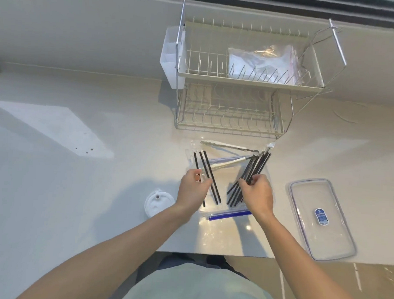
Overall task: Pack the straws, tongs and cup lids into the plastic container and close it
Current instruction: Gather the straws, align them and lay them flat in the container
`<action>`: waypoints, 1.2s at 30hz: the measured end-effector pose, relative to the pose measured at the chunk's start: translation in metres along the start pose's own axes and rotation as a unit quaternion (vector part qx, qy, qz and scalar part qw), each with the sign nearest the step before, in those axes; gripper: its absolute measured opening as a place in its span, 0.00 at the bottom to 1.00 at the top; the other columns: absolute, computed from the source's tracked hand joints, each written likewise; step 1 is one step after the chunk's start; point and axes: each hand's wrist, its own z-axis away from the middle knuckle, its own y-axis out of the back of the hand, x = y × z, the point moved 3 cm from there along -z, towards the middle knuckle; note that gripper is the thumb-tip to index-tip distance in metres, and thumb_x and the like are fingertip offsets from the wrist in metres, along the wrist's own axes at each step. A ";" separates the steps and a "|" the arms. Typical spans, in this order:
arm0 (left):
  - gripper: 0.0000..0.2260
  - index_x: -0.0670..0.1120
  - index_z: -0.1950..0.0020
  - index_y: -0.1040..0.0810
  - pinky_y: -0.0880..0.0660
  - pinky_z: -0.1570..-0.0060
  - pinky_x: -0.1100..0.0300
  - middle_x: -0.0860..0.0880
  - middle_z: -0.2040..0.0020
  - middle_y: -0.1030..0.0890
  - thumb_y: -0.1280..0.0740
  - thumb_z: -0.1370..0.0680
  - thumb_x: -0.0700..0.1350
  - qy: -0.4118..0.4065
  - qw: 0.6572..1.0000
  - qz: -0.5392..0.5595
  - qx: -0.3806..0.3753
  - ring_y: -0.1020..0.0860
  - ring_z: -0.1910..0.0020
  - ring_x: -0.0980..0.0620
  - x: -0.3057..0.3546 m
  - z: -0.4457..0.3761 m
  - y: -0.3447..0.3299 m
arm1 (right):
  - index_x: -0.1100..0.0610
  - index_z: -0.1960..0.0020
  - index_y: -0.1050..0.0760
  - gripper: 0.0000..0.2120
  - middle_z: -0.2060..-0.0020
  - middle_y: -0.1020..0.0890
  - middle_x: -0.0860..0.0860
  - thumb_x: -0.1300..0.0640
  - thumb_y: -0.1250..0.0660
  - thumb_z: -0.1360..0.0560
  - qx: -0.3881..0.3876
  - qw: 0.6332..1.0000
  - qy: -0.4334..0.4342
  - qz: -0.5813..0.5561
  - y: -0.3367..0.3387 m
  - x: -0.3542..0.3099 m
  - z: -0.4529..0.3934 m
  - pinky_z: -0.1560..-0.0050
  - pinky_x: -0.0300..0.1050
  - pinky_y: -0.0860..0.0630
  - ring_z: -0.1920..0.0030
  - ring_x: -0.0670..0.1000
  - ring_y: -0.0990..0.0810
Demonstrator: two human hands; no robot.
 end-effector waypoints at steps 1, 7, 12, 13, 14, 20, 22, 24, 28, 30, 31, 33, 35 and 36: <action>0.15 0.45 0.36 0.28 0.25 0.51 0.59 0.48 0.43 0.23 0.32 0.20 0.46 0.019 1.000 -0.020 -0.007 0.22 0.49 0.51 -0.001 -0.001 -0.011 | 0.58 0.45 0.25 0.13 0.55 0.18 0.50 0.51 0.28 0.23 -0.009 1.000 -0.018 -0.007 0.004 0.004 -0.006 0.64 0.43 0.26 0.58 0.49 0.19; 0.30 0.43 0.22 0.44 0.28 0.40 0.52 0.43 0.26 0.33 0.33 0.19 0.46 0.064 0.995 -0.068 -0.021 0.29 0.31 0.42 -0.003 -0.021 -0.048 | 0.59 0.41 0.27 0.18 0.50 0.17 0.52 0.54 0.25 0.26 -0.075 0.984 -0.110 -0.118 -0.002 0.022 -0.031 0.58 0.44 0.22 0.54 0.50 0.18; 0.23 0.43 0.25 0.34 0.28 0.45 0.56 0.46 0.35 0.25 0.35 0.18 0.42 0.070 0.996 -0.044 -0.031 0.25 0.41 0.48 -0.008 -0.033 -0.057 | 0.56 0.48 0.22 0.06 0.54 0.15 0.52 0.60 0.27 0.24 -0.119 0.970 -0.106 -0.182 -0.011 0.018 -0.038 0.61 0.40 0.24 0.55 0.51 0.16; 0.23 0.43 0.24 0.34 0.26 0.44 0.57 0.46 0.35 0.25 0.35 0.18 0.42 0.069 0.996 -0.047 -0.041 0.24 0.42 0.48 -0.009 -0.034 -0.060 | 0.56 0.49 0.20 0.04 0.54 0.15 0.52 0.60 0.28 0.23 -0.124 0.970 -0.103 -0.179 -0.014 0.017 -0.039 0.61 0.40 0.25 0.54 0.51 0.16; 0.23 0.43 0.24 0.33 0.25 0.47 0.59 0.46 0.37 0.24 0.34 0.18 0.43 0.064 0.995 -0.053 -0.049 0.22 0.44 0.49 -0.011 -0.035 -0.062 | 0.56 0.48 0.19 0.03 0.54 0.15 0.52 0.59 0.29 0.22 -0.129 0.970 -0.103 -0.179 -0.017 0.017 -0.038 0.61 0.40 0.26 0.53 0.52 0.17; 0.25 0.45 0.25 0.30 0.22 0.59 0.62 0.45 0.39 0.23 0.29 0.21 0.46 0.029 0.990 -0.098 -0.092 0.20 0.48 0.49 -0.014 -0.039 -0.070 | 0.58 0.45 0.19 0.06 0.52 0.13 0.55 0.61 0.32 0.21 -0.164 0.957 -0.111 -0.211 -0.023 0.019 -0.031 0.49 0.51 0.19 0.52 0.55 0.14; 0.22 0.45 0.29 0.26 0.17 0.50 0.52 0.45 0.42 0.19 0.29 0.22 0.46 0.015 0.986 -0.119 -0.116 0.17 0.47 0.46 -0.014 -0.041 -0.070 | 0.58 0.46 0.19 0.05 0.52 0.12 0.56 0.62 0.30 0.22 -0.182 0.949 -0.108 -0.235 -0.022 0.016 -0.029 0.47 0.54 0.18 0.53 0.56 0.14; 0.13 0.45 0.37 0.20 0.17 0.47 0.45 0.44 0.51 0.15 0.30 0.21 0.44 -0.003 0.981 -0.130 -0.146 0.14 0.51 0.44 -0.015 -0.043 -0.072 | 0.57 0.47 0.20 0.04 0.52 0.12 0.55 0.62 0.30 0.21 -0.199 0.943 -0.099 -0.248 -0.018 0.014 -0.027 0.46 0.55 0.17 0.54 0.55 0.13; 0.09 0.46 0.42 0.16 0.17 0.46 0.49 0.45 0.53 0.13 0.30 0.21 0.45 -0.032 0.976 -0.125 -0.173 0.14 0.52 0.47 -0.009 -0.044 -0.072 | 0.58 0.44 0.20 0.06 0.52 0.12 0.54 0.61 0.29 0.21 -0.194 0.942 -0.073 -0.264 -0.007 0.011 -0.028 0.49 0.54 0.17 0.52 0.55 0.13; 0.08 0.46 0.42 0.17 0.18 0.45 0.51 0.46 0.51 0.13 0.30 0.20 0.46 -0.046 0.974 -0.122 -0.185 0.15 0.52 0.51 -0.004 -0.044 -0.070 | 0.61 0.42 0.21 0.08 0.51 0.12 0.56 0.62 0.29 0.21 -0.181 0.942 -0.068 -0.274 -0.002 0.012 -0.029 0.52 0.50 0.16 0.52 0.56 0.12; 0.08 0.46 0.43 0.17 0.18 0.45 0.52 0.45 0.50 0.13 0.30 0.20 0.46 -0.053 0.973 -0.125 -0.189 0.15 0.52 0.51 -0.003 -0.044 -0.070 | 0.62 0.43 0.21 0.08 0.51 0.12 0.57 0.62 0.29 0.21 -0.177 0.942 -0.066 -0.277 0.000 0.012 -0.029 0.52 0.50 0.16 0.52 0.56 0.12; 0.06 0.47 0.43 0.18 0.19 0.49 0.59 0.45 0.48 0.14 0.31 0.19 0.45 -0.077 0.969 -0.134 -0.193 0.16 0.51 0.50 -0.001 -0.043 -0.067 | 0.62 0.44 0.21 0.07 0.51 0.12 0.57 0.64 0.29 0.22 -0.177 0.939 -0.069 -0.287 0.000 0.012 -0.028 0.51 0.52 0.16 0.53 0.57 0.12; 0.08 0.49 0.41 0.19 0.21 0.56 0.69 0.47 0.47 0.14 0.32 0.19 0.42 -0.098 0.966 -0.131 -0.201 0.16 0.51 0.55 0.000 -0.042 -0.066 | 0.61 0.45 0.19 0.07 0.51 0.12 0.57 0.64 0.30 0.22 -0.181 0.936 -0.074 -0.291 0.000 0.013 -0.028 0.47 0.54 0.17 0.51 0.58 0.12; 0.08 0.49 0.41 0.19 0.22 0.57 0.72 0.48 0.47 0.14 0.32 0.19 0.41 -0.105 0.964 -0.133 -0.203 0.17 0.52 0.58 0.000 -0.040 -0.064 | 0.61 0.45 0.19 0.07 0.51 0.12 0.57 0.64 0.30 0.22 -0.184 0.935 -0.076 -0.294 -0.001 0.013 -0.027 0.45 0.55 0.17 0.50 0.58 0.12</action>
